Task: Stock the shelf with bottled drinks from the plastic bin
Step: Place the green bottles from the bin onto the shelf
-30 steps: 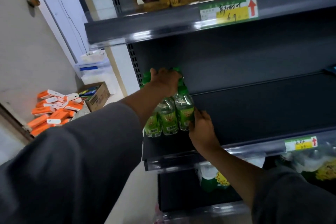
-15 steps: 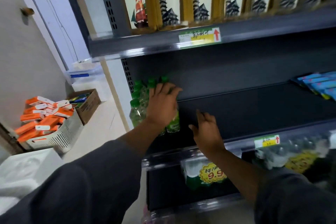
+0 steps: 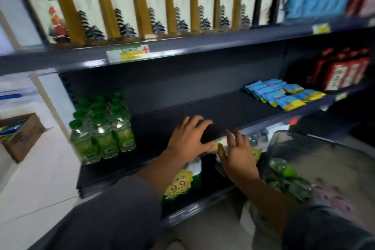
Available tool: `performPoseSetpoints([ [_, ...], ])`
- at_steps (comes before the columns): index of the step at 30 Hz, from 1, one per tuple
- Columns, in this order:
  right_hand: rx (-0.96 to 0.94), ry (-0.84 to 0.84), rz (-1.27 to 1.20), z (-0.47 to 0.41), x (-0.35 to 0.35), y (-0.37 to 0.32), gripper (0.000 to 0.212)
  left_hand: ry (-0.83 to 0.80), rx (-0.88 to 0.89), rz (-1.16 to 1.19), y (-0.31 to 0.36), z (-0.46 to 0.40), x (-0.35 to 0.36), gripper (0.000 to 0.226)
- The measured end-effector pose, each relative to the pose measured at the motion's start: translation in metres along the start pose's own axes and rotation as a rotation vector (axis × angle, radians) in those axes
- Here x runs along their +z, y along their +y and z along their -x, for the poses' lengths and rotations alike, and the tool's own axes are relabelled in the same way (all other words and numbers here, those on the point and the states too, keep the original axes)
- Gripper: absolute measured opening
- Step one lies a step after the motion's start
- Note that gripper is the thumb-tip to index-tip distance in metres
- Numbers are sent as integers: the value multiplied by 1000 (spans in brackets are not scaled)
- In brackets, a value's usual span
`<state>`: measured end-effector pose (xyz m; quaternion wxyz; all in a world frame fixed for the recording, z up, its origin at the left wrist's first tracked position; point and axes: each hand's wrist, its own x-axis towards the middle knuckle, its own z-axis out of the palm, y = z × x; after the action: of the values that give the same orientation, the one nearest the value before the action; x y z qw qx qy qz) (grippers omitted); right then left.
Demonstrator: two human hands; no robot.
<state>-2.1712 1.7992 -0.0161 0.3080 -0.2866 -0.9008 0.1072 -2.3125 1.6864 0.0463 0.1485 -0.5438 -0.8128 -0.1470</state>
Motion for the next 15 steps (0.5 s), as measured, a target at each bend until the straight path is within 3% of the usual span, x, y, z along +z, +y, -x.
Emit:
performPoseSetpoints([
  [8, 334, -35, 237, 100, -75, 192, 56, -94, 227, 142, 159, -18, 101, 62],
  [15, 485, -65, 259, 135, -100, 250, 51, -271, 253, 320, 247, -22, 160, 57],
])
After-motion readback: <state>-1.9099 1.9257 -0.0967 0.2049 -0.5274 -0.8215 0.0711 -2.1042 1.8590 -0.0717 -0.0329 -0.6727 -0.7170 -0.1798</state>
